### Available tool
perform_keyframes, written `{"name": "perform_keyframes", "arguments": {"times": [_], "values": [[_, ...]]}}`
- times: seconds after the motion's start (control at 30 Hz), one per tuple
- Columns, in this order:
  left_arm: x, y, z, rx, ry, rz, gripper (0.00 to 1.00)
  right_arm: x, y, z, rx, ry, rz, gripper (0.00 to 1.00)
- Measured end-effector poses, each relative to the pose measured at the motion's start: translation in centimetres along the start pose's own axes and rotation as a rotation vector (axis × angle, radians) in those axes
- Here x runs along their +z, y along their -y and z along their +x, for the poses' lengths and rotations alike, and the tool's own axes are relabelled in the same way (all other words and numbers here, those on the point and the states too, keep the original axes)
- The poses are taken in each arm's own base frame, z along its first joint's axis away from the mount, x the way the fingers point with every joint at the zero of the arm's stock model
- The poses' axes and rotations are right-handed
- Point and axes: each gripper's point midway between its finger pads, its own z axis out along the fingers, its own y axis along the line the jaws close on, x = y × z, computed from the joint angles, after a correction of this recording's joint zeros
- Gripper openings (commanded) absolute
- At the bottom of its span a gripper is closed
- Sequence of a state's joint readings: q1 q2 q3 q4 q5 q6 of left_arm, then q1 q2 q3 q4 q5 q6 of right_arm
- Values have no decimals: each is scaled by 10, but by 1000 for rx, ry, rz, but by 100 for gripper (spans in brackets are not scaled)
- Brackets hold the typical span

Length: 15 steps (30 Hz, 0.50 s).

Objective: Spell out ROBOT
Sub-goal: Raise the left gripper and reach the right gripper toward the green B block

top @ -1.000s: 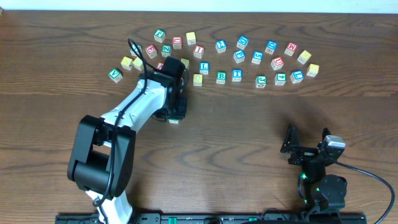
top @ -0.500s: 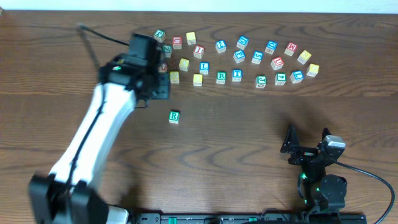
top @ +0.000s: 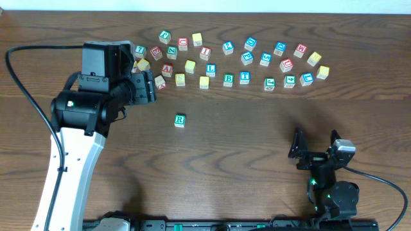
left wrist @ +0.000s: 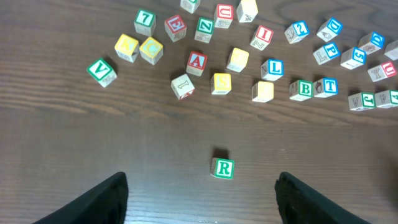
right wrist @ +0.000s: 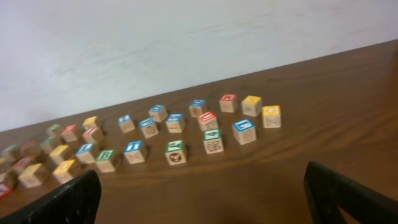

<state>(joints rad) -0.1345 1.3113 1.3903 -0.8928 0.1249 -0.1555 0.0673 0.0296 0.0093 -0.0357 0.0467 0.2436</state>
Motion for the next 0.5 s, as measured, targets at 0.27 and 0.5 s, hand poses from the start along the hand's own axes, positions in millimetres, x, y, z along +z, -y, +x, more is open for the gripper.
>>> {"name": "perform_keyframes", "arguments": {"times": [0.27, 0.5], "values": [[0, -1, 5, -2, -21, -5, 86, 0, -16, -37, -44, -15, -33, 99], [0, -2, 7, 0, -30, -7, 98, 30, -35, -81, -71, -175, -41, 99]]}}
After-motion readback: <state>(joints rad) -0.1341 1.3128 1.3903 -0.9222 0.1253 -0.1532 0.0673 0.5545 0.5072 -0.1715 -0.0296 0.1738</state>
